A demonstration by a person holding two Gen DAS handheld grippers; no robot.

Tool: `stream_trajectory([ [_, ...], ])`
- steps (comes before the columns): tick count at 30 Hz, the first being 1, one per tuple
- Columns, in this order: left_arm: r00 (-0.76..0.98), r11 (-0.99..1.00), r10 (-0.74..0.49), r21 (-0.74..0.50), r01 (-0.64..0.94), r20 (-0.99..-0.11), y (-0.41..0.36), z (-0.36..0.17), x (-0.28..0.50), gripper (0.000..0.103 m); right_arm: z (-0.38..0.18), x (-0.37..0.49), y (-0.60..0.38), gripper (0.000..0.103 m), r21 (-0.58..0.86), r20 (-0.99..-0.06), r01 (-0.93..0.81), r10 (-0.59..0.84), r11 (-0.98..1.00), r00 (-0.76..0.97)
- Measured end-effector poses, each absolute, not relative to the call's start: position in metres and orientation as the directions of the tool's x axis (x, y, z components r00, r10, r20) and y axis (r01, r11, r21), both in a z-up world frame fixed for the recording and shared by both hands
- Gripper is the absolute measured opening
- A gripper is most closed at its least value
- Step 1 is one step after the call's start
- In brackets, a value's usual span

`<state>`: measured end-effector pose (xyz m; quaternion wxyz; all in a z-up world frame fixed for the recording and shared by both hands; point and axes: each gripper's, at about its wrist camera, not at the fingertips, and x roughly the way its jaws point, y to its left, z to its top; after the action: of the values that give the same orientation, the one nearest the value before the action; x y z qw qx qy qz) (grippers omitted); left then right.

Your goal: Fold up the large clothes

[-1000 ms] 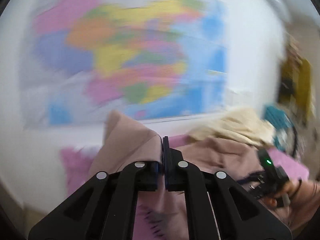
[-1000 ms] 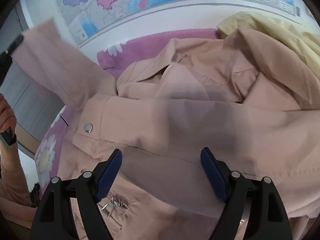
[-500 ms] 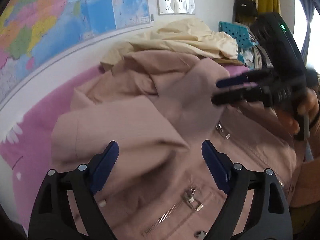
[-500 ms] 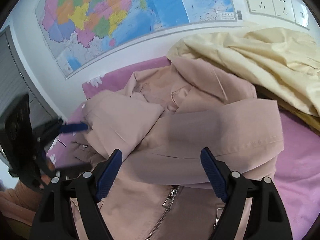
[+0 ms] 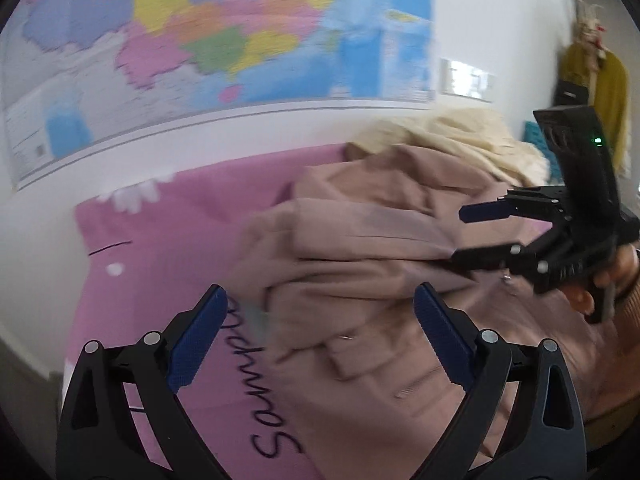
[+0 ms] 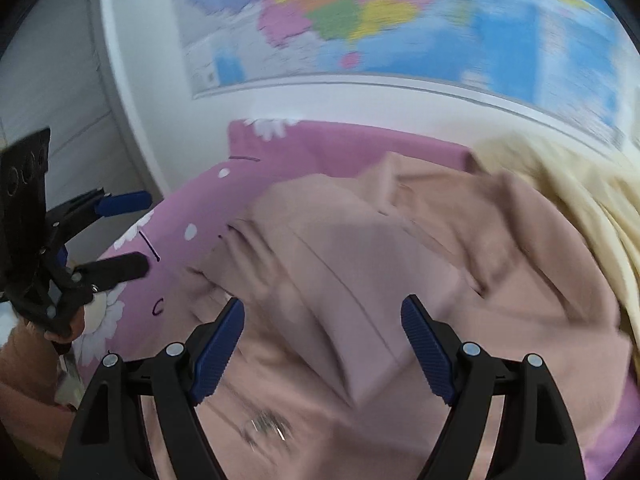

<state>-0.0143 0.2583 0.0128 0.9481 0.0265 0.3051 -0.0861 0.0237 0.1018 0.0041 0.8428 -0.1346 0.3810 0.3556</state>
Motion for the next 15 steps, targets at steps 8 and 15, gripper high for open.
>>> stream_trajectory([
  [8, 0.771, 0.988, -0.123, -0.004, 0.154, -0.625, 0.260, -0.004, 0.000, 0.092, -0.033, 0.062, 0.165, 0.036, -0.040, -0.804, -0.683, 0.383, 0.730, 0.456],
  [15, 0.763, 0.984, -0.128, 0.015, 0.178, -0.633, 0.253, -0.011, 0.001, 0.092, 0.003, 0.059, 0.096, 0.004, 0.151, -0.708, -0.608, 0.515, 0.779, 0.483],
])
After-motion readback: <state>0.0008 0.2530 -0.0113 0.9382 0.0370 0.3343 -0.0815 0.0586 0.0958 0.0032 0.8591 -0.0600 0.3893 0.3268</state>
